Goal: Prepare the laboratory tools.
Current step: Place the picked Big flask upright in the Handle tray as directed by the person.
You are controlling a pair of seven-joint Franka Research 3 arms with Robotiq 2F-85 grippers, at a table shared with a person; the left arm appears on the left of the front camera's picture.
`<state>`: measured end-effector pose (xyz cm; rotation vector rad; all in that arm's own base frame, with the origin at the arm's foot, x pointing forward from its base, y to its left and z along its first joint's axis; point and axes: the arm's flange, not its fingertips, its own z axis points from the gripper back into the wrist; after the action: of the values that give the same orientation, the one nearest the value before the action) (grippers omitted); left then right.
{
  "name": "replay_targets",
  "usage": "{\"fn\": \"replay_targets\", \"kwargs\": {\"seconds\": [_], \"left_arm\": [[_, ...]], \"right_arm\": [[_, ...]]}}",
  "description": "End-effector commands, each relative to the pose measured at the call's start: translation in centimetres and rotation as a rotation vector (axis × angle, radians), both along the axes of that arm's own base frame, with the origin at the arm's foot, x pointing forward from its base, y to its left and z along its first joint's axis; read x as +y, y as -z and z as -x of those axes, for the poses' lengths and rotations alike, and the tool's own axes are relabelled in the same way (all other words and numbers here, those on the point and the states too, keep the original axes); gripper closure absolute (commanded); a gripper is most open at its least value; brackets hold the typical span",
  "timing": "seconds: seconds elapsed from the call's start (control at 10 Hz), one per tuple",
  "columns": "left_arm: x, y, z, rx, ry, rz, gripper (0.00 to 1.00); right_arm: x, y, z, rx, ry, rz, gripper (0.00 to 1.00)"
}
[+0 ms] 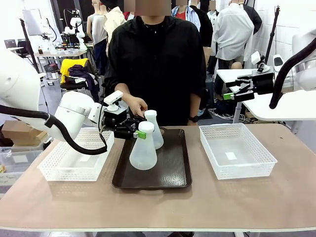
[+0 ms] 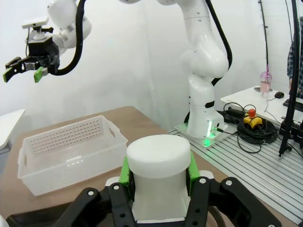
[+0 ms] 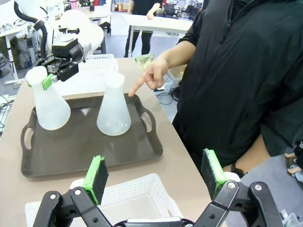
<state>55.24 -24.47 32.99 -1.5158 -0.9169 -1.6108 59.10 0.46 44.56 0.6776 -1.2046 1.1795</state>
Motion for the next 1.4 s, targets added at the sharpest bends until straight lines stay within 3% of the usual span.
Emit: {"fn": "replay_targets", "kwargs": {"seconds": [0.0,0.2,0.3,0.7,0.8,1.0,1.3], "left_arm": [[-1.0,0.1,-1.0,0.055,-0.011,0.015,1.00],[-1.6,1.1,-1.1,0.066,-0.017,0.028,1.00],[-2.0,1.4,-1.1,0.061,-0.002,0.029,0.87],[-2.9,2.9,-1.4,0.070,0.004,0.006,0.07],[-2.8,2.7,-1.2,0.083,0.008,-0.003,0.00],[-2.6,2.2,-0.9,0.078,0.003,-0.085,0.00],[-2.3,1.5,-0.6,0.124,0.120,-0.232,0.00]], "right_arm": [[0.2,0.0,0.0,0.006,-0.002,0.005,0.00],[0.2,0.0,0.0,0.006,-0.002,0.005,0.00],[0.2,0.0,0.0,0.006,-0.002,0.005,0.00],[0.2,0.0,0.0,0.006,-0.002,0.005,0.00],[0.2,0.0,0.0,0.006,-0.002,0.005,0.00],[0.2,0.0,0.0,0.006,-0.002,0.005,0.00],[0.2,0.0,0.0,0.006,-0.002,0.005,0.00]]}}
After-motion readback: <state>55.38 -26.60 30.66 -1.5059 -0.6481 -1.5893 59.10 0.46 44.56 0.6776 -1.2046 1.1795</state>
